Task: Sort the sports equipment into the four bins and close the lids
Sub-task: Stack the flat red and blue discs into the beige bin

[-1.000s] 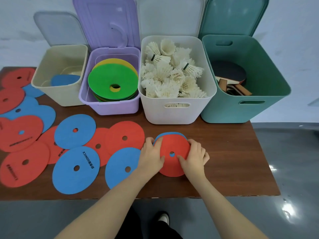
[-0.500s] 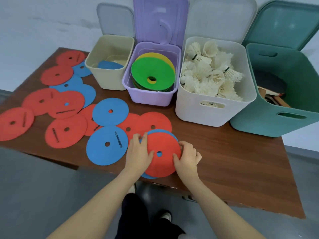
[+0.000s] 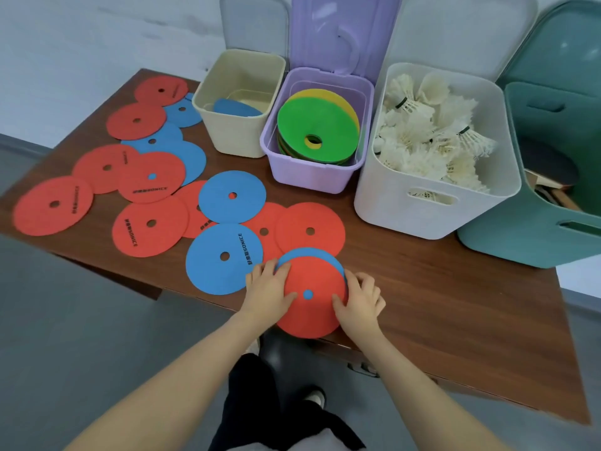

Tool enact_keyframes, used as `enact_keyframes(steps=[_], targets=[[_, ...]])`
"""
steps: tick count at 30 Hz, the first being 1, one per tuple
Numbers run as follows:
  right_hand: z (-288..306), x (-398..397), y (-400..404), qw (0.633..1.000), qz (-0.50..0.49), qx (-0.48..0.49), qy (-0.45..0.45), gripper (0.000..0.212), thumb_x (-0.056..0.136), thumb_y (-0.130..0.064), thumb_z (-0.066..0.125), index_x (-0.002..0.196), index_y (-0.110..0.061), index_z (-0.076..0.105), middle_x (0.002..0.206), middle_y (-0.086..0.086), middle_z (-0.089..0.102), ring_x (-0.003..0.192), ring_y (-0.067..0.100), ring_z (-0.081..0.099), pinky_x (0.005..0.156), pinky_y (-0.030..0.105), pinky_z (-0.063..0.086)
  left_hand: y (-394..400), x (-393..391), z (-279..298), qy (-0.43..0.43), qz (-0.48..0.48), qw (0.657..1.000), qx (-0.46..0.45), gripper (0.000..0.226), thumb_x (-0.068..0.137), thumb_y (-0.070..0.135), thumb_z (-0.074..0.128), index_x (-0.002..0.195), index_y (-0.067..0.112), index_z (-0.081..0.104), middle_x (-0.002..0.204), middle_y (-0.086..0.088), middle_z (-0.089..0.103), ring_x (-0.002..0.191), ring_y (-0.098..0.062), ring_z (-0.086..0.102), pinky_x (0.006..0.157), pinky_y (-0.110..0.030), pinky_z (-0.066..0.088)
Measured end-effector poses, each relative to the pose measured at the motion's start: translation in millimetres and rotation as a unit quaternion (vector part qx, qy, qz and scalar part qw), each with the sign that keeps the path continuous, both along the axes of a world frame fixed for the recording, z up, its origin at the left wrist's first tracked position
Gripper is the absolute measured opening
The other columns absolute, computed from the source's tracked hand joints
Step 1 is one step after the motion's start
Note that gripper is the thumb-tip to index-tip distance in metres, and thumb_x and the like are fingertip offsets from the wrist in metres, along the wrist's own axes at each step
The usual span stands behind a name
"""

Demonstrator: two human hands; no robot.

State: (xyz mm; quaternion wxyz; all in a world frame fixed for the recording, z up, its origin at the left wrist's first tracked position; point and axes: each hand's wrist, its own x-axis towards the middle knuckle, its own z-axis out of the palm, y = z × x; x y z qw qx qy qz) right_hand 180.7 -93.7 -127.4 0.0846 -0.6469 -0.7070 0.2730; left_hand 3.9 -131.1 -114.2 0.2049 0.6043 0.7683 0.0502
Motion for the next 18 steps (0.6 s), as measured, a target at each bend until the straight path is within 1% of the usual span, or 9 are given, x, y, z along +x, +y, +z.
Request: enact_keyframes(steps=[5,8,10,12,14,16,18], targets=[[1.8,2.2,2.0,0.999,-0.024,-0.030,0.036,0.070,0.079,-0.036,0.066,0.140,-0.026,0.032,0.134,0.001,0.028,0.125,0.023,0.028,0.107,0.039,0.013,-8.2,3.9,-3.2,-0.022,-0.011,1.000,0.016,0.069,0.082,0.046,0.062,0.141,0.027,0.032,0.140,0.001,0.032,0.126,-0.024,0.029,0.101,-0.036,0.023],[3.3,0.8,3.4,0.998,-0.028,-0.034,0.035,0.073,0.078,-0.038,0.068,0.140,-0.026,0.032,0.135,0.001,0.028,0.124,0.023,0.028,0.108,0.040,0.013,-11.2,7.8,-7.7,-0.046,0.004,0.998,0.038,0.075,0.078,0.044,0.067,0.142,0.025,0.033,0.139,-0.002,0.036,0.121,-0.025,0.034,0.100,-0.036,0.026],[3.5,1.1,6.2,0.998,-0.027,-0.040,0.038,0.072,0.076,-0.038,0.069,0.139,-0.027,0.034,0.134,0.001,0.028,0.123,0.024,0.028,0.107,0.040,0.014,-11.1,6.0,-9.4,-0.054,0.007,0.998,0.044,0.079,0.078,0.045,0.067,0.144,0.023,0.029,0.142,-0.001,0.034,0.123,-0.025,0.033,0.101,-0.036,0.026],[5.1,1.2,11.8,0.998,-0.023,-0.050,0.035,0.072,0.074,-0.039,0.071,0.137,-0.028,0.037,0.133,0.000,0.028,0.123,0.024,0.028,0.106,0.040,0.015,-11.0,4.5,-11.1,-0.039,-0.014,0.998,0.038,0.080,0.080,0.048,0.063,0.145,0.024,0.024,0.149,0.002,0.026,0.126,-0.024,0.028,0.103,-0.035,0.023],[7.6,0.9,17.3,0.997,-0.024,-0.061,0.039,0.071,0.072,-0.037,0.074,0.133,-0.028,0.040,0.132,-0.001,0.029,0.123,0.023,0.028,0.106,0.039,0.015,-10.3,4.5,-11.7,-0.027,-0.035,0.999,0.028,0.078,0.083,0.048,0.060,0.146,0.023,0.022,0.152,0.001,0.021,0.129,-0.024,0.024,0.105,-0.035,0.019],[9.5,-1.1,18.3,0.996,-0.024,-0.058,0.061,0.064,0.071,-0.031,0.074,0.127,-0.029,0.042,0.129,-0.004,0.033,0.122,0.021,0.029,0.105,0.039,0.015,-7.9,4.4,-11.1,-0.037,-0.041,0.998,0.024,0.078,0.081,0.045,0.063,0.145,0.024,0.024,0.146,-0.004,0.025,0.128,-0.025,0.025,0.105,-0.035,0.019],[9.4,-5.6,13.5,0.995,-0.026,-0.046,0.087,0.057,0.073,-0.022,0.072,0.121,-0.030,0.041,0.126,-0.007,0.039,0.122,0.020,0.031,0.105,0.039,0.013,-4.6,4.3,-8.2,-0.061,-0.042,0.997,0.028,0.079,0.078,0.041,0.068,0.144,0.025,0.026,0.136,-0.007,0.030,0.123,-0.025,0.030,0.102,-0.035,0.023]])
